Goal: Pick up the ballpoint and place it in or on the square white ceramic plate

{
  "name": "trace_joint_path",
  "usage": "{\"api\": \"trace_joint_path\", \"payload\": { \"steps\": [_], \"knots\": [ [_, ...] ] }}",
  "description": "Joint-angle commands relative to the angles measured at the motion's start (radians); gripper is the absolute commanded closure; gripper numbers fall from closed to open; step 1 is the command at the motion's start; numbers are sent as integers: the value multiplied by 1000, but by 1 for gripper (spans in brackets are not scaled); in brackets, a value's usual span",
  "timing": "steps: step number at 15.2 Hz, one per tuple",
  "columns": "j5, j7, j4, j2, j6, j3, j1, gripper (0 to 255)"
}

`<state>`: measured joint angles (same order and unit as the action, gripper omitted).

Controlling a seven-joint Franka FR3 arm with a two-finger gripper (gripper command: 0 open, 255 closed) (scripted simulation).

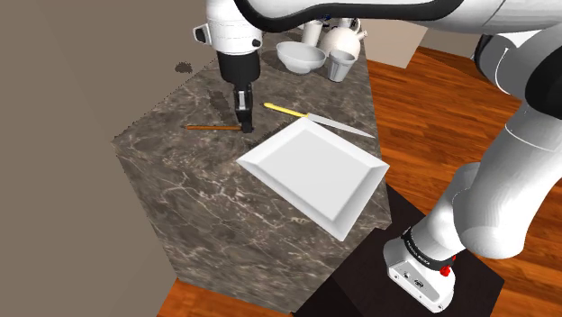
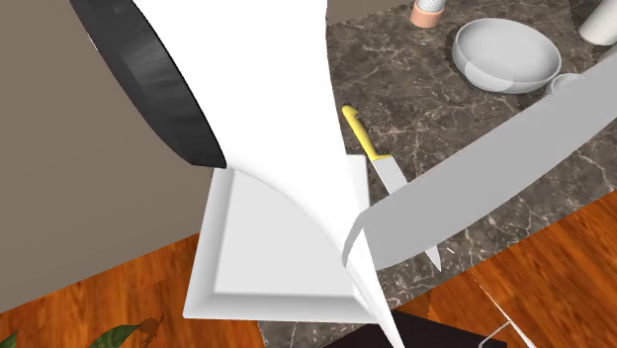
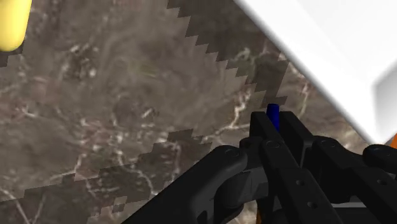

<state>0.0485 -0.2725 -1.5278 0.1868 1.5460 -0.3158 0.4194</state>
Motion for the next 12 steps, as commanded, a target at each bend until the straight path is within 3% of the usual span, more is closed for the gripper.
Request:
{"api": "trace_joint_path", "payload": {
  "steps": [1,10,12],
  "knots": [
    [0,1,30,2,-29,-1,2,255],
    [8,5,178,29,-151,-4,11,255],
    [-21,-10,51,-71,-120,-1,-8,255]
  ]
}}
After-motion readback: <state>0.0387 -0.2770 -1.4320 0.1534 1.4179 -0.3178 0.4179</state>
